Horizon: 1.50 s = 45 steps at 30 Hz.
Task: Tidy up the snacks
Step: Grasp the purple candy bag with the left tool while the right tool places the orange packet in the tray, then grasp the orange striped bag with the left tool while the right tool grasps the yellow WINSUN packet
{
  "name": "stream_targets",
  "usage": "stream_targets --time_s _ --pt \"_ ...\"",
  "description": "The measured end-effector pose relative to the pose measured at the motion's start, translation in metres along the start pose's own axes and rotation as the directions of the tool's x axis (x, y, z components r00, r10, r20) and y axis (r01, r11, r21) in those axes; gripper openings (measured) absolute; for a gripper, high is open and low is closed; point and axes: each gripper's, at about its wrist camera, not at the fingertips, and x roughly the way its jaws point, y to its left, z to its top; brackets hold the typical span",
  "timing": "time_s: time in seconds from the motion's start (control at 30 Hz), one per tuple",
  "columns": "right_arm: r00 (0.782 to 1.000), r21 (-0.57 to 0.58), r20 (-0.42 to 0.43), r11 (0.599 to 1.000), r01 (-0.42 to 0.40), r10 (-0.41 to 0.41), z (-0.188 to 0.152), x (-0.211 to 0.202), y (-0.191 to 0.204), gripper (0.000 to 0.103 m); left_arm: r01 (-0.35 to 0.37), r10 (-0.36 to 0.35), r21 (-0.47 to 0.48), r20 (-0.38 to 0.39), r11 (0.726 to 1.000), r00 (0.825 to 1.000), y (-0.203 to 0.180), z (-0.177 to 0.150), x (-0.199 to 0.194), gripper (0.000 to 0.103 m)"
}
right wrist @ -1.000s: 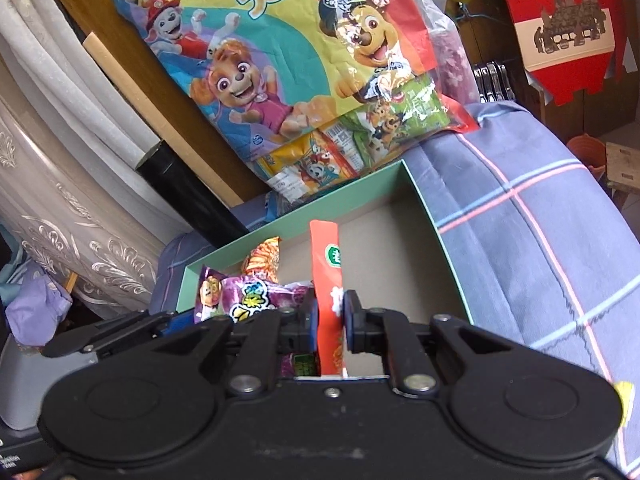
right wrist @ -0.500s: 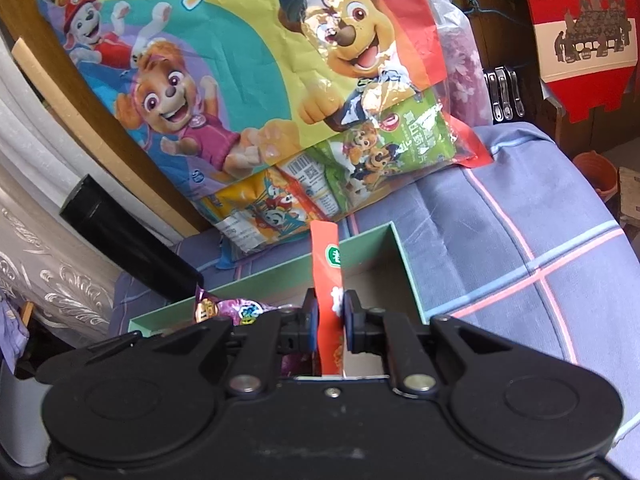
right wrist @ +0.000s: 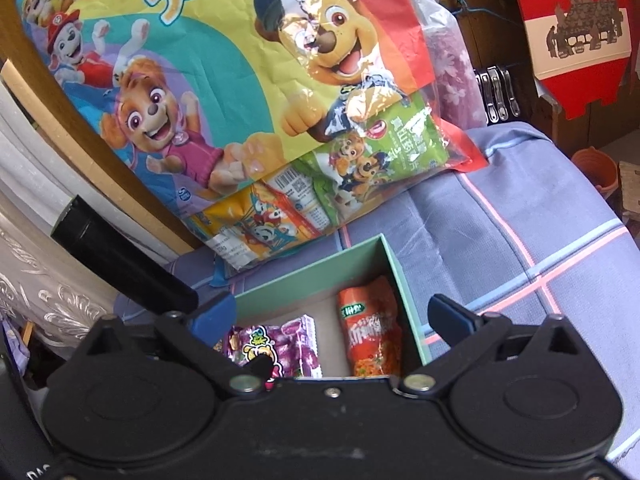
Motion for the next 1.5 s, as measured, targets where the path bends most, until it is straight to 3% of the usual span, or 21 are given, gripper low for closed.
stream_targets --time_s 0.47,0.7,0.8,0.97,1.07,1.17,1.47,1.5 --pt "0.996 -0.036 -0.057 0.997 0.061 -0.063 -0.048 -0.067 0.017 0.103 0.044 -0.045 -0.024 -0.025 0.999 0.999 -0.007 -0.037 -0.069 0.103" --pt "0.992 -0.029 -0.061 0.994 0.104 -0.106 -0.091 -0.114 0.023 0.103 0.066 -0.066 -0.010 -0.023 0.998 0.998 -0.009 -0.078 -0.112 0.103" --pt "0.990 -0.044 -0.024 0.989 0.140 -0.141 -0.118 -0.133 0.022 0.103 0.079 -0.079 0.000 -0.041 0.997 0.996 -0.013 -0.101 -0.123 0.103" --pt "0.984 -0.143 0.017 0.973 0.181 -0.180 -0.162 -0.156 0.024 0.103 0.088 -0.087 0.018 -0.079 0.996 0.993 -0.020 -0.139 -0.132 0.103" --pt "0.983 -0.167 -0.017 0.970 0.178 -0.183 -0.184 -0.164 0.022 0.103 0.106 -0.105 0.007 -0.114 0.994 0.988 -0.024 -0.158 -0.131 0.103" --pt "0.975 -0.129 -0.090 0.973 0.191 -0.203 -0.203 -0.166 0.012 0.103 0.120 -0.117 0.013 -0.131 0.993 0.984 -0.030 -0.174 -0.132 0.103" --pt "0.967 -0.013 -0.136 0.976 0.216 -0.216 -0.251 -0.168 -0.020 0.102 0.128 -0.134 -0.043 -0.175 0.991 0.975 -0.030 -0.201 -0.121 0.103" --pt "0.966 0.006 -0.142 0.976 0.218 -0.215 -0.253 -0.167 -0.025 0.095 0.139 -0.146 -0.052 -0.176 0.989 0.974 -0.029 -0.201 -0.119 0.102"
